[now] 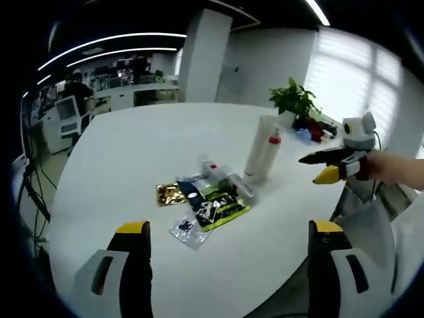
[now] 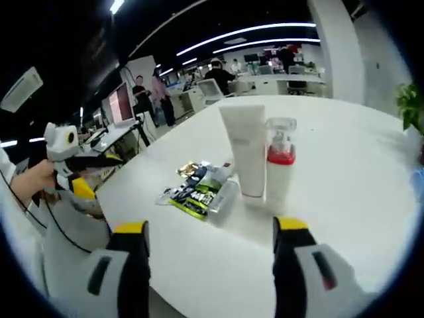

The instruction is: Arrange the skincare products in the storage area until every visible bottle or jar stands upright without overlapping.

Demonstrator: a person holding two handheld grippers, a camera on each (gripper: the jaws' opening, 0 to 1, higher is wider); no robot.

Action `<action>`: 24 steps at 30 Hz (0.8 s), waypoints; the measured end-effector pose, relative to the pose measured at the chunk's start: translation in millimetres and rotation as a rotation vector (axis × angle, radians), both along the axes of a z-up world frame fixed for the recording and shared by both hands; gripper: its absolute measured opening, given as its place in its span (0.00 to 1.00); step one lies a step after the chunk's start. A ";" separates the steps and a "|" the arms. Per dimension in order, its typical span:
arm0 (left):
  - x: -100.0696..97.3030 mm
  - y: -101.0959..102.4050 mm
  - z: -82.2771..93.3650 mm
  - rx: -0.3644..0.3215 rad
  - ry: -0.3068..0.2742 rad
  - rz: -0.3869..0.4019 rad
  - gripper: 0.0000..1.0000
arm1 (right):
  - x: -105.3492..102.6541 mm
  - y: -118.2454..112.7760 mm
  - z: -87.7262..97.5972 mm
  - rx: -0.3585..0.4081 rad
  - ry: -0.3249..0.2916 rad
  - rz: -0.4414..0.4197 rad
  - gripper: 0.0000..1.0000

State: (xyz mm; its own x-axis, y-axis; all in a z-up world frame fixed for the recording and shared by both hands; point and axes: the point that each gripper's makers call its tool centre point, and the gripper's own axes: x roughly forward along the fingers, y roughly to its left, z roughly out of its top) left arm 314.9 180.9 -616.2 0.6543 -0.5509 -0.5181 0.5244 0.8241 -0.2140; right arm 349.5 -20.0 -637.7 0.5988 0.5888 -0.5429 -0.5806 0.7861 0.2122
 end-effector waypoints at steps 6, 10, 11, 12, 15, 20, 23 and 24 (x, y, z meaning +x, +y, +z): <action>1.1 -0.9 -5.0 0.006 0.014 -0.014 0.95 | 14.0 17.9 -16.0 -0.026 0.042 -0.028 0.67; 0.6 -2.1 -10.6 0.011 0.029 -0.031 0.94 | 25.1 28.1 -24.9 -0.035 0.060 -0.055 0.62; 0.6 -2.6 -11.7 0.011 0.032 -0.035 0.94 | 27.5 29.7 -26.7 -0.035 0.064 -0.065 0.61; 0.7 -3.3 -13.4 0.011 0.037 -0.039 0.94 | 31.4 32.4 -29.9 -0.032 0.072 -0.082 0.58; 1.0 -5.3 -16.5 0.011 0.044 -0.050 0.93 | 38.8 37.7 -39.6 -0.032 0.099 -0.118 0.54; 1.5 -6.5 -21.0 0.015 0.054 -0.069 0.93 | 50.4 50.4 -54.7 -0.073 0.115 -0.147 0.49; 2.3 -6.3 -23.9 0.013 0.060 -0.078 0.92 | 57.2 57.5 -63.2 -0.093 0.120 -0.166 0.46; 2.4 -6.3 -24.7 0.013 0.062 -0.080 0.92 | 58.7 58.0 -65.5 -0.103 0.120 -0.174 0.45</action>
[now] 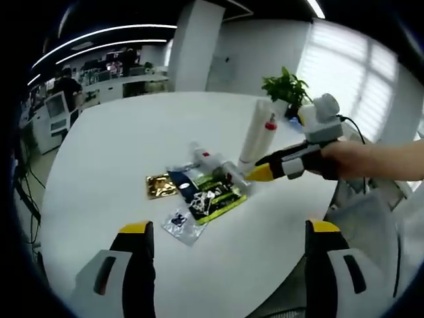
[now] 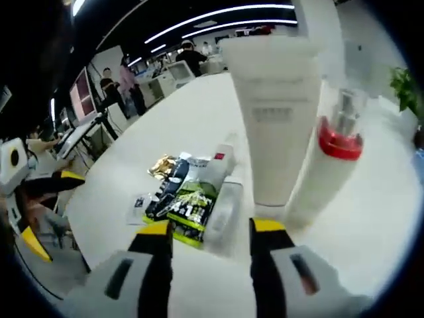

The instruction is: Arrange the skincare products in the storage area until every visible bottle or jar stands upright without overlapping.

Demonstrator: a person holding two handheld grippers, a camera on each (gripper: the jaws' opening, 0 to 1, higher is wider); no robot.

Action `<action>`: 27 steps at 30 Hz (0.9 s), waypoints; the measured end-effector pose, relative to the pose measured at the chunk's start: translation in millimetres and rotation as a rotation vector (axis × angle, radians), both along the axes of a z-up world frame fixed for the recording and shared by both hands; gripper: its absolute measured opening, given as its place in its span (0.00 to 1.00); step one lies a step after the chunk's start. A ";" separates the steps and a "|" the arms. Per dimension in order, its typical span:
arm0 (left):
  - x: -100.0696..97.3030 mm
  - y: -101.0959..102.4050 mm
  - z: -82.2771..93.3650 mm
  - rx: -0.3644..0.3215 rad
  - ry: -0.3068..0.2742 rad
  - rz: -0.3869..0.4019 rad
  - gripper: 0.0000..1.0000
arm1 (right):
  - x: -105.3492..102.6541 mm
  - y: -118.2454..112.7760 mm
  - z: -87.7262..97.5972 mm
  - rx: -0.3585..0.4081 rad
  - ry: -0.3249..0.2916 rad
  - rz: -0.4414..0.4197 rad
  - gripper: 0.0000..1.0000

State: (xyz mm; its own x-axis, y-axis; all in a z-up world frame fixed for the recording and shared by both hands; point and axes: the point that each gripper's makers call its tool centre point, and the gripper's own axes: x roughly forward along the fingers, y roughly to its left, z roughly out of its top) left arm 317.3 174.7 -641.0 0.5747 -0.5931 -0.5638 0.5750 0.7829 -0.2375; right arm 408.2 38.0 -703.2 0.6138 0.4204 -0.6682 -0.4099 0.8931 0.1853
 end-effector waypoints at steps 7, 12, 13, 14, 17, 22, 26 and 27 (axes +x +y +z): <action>0.0 0.4 -7.0 0.001 0.018 -0.016 0.91 | 11.3 3.3 -19.4 -0.076 -0.006 -0.040 0.36; 0.0 2.0 -11.4 0.003 0.030 -0.024 0.90 | 16.4 1.9 -32.5 -0.121 0.000 -0.074 0.32; 0.8 3.0 -13.1 0.004 0.032 -0.025 0.90 | 17.6 1.7 -33.6 -0.128 -0.005 -0.077 0.31; 0.9 3.1 -13.3 0.004 0.032 -0.025 0.90 | 19.7 0.0 -35.1 -0.160 -0.020 -0.065 0.30; 0.9 3.9 -14.3 0.008 0.035 -0.028 0.90 | 21.9 0.2 -37.2 -0.183 -0.030 -0.065 0.28; 1.2 5.9 -16.3 0.015 0.042 -0.029 0.89 | 24.9 0.1 -42.6 -0.184 -0.009 -0.088 0.27; 2.6 5.9 -17.3 0.018 0.044 -0.028 0.89 | 23.4 -2.8 -42.9 -0.198 0.006 -0.101 0.25; 3.1 5.3 -17.2 0.018 0.044 -0.029 0.89 | 22.4 -3.6 -42.9 -0.200 0.009 -0.101 0.24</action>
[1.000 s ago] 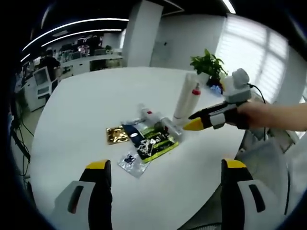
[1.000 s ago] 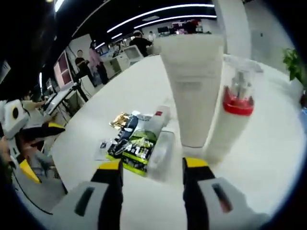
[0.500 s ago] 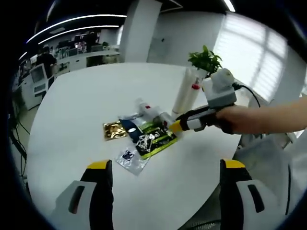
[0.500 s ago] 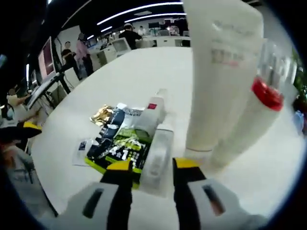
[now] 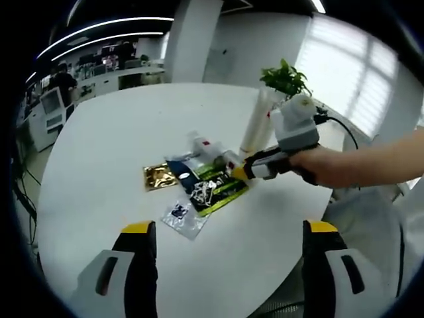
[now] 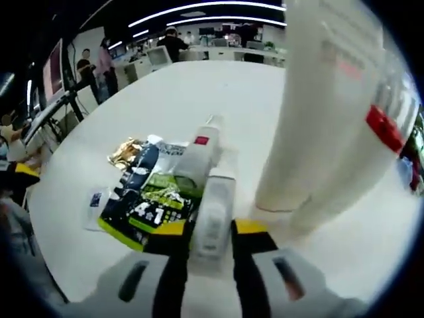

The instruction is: Arrange the skincare products in the storage area until every visible bottle or jar stands upright without overlapping.

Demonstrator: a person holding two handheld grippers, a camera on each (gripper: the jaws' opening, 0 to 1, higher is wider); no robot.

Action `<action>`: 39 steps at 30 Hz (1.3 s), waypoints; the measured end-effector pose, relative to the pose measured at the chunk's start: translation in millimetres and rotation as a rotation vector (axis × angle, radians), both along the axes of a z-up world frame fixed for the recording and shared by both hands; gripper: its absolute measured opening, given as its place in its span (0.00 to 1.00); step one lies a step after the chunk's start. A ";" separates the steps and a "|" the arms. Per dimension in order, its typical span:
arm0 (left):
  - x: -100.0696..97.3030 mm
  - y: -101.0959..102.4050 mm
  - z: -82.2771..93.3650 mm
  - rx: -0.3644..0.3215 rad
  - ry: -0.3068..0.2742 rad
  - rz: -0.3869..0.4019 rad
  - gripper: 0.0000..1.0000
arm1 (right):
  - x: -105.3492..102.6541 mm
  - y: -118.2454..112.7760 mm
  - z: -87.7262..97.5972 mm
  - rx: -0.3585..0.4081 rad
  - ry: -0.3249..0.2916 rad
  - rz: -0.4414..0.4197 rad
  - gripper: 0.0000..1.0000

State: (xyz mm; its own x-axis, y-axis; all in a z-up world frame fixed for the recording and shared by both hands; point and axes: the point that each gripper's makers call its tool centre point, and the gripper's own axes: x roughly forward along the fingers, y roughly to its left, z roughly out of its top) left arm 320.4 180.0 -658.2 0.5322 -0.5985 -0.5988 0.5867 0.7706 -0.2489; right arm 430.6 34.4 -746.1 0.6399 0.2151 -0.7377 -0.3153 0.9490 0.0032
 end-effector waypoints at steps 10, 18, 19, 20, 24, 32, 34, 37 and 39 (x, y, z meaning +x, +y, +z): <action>0.7 -9.8 3.0 0.004 -0.009 -0.021 0.89 | -32.3 -10.9 0.0 -0.018 0.032 0.022 0.21; -5.7 -16.3 4.6 0.006 -0.012 -0.034 0.88 | -62.4 -18.3 -0.8 -0.013 0.054 0.065 0.20; -6.5 -17.2 4.8 0.006 -0.014 -0.036 0.88 | -65.2 -18.4 -1.0 -0.009 0.058 0.075 0.20; -7.0 -17.8 5.0 0.006 -0.015 -0.037 0.88 | -67.3 -18.7 -0.8 -0.003 0.061 0.080 0.20; -9.9 -21.0 6.5 0.003 -0.018 -0.037 0.88 | -76.2 -20.1 -2.0 0.036 0.084 0.096 0.19; -15.5 -27.5 12.1 -0.003 -0.023 -0.038 0.88 | -85.5 -25.6 4.1 0.170 0.134 0.068 0.18; -16.8 -29.9 13.6 -0.010 -0.023 -0.037 0.88 | -89.4 -26.5 6.1 0.250 0.157 0.028 0.18; -18.5 -34.2 15.8 -0.023 -0.021 -0.035 0.88 | -93.2 -30.1 10.6 0.321 0.165 0.006 0.18; -19.7 -38.2 17.7 -0.034 -0.018 -0.035 0.89 | -95.3 -29.8 18.4 0.382 0.155 0.003 0.18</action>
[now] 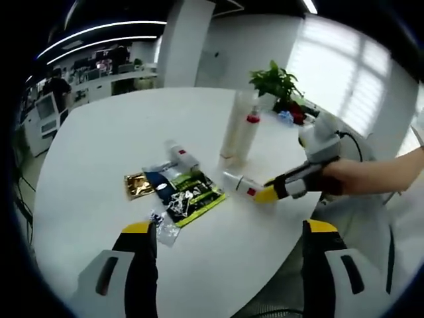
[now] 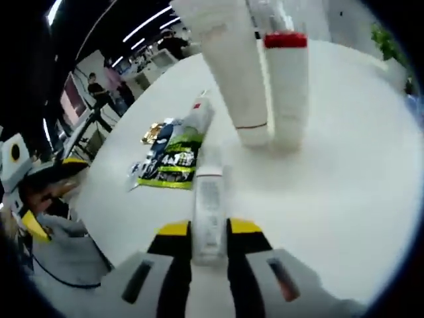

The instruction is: Arrange the skincare products in the storage area until every visible bottle or jar stands upright without overlapping.

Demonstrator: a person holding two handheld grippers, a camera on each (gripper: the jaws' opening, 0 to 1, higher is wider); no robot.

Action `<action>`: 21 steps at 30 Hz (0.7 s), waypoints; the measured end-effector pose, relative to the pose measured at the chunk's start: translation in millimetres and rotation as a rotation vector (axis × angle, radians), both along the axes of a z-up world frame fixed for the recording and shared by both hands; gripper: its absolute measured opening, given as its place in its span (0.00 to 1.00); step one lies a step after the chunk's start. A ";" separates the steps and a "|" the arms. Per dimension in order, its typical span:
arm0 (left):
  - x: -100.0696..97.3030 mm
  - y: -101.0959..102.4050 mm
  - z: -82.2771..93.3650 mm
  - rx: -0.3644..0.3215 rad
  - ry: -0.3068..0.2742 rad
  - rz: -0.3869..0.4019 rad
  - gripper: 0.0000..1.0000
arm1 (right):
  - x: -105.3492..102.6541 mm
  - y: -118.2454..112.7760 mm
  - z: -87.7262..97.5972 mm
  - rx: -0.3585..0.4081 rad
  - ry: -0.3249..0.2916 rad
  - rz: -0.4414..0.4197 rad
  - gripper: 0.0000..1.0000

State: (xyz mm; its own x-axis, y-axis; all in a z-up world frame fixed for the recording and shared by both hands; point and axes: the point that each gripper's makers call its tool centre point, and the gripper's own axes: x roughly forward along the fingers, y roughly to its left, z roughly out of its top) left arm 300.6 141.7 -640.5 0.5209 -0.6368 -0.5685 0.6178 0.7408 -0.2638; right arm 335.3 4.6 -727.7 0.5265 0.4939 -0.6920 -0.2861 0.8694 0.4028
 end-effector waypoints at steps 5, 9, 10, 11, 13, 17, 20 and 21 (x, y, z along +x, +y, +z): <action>-1.4 -12.6 9.3 -0.047 0.000 -0.005 0.89 | -5.5 2.4 22.2 0.128 -0.027 0.000 0.18; -0.9 -22.9 20.3 -0.092 -0.004 -0.008 0.90 | -8.5 3.7 40.4 0.220 -0.056 0.008 0.18; -1.0 -24.8 22.4 -0.099 -0.005 -0.009 0.90 | -8.7 4.1 44.2 0.233 -0.070 0.015 0.18; -1.1 -26.8 24.6 -0.110 -0.004 -0.010 0.90 | -10.2 5.2 49.5 0.259 -0.074 0.019 0.18; -1.1 -31.5 30.1 -0.140 0.000 -0.005 0.91 | -10.9 6.3 58.7 0.298 -0.096 0.028 0.18; -2.3 -38.3 36.6 -0.161 0.004 -0.001 0.91 | -15.2 9.8 73.5 0.369 -0.109 0.037 0.18; -4.3 -43.9 42.0 -0.181 0.006 -0.006 0.92 | -18.6 12.1 85.1 0.417 -0.121 0.038 0.18; -5.0 -46.3 44.6 -0.193 0.007 -0.006 0.93 | -19.3 13.1 89.0 0.430 -0.129 0.040 0.18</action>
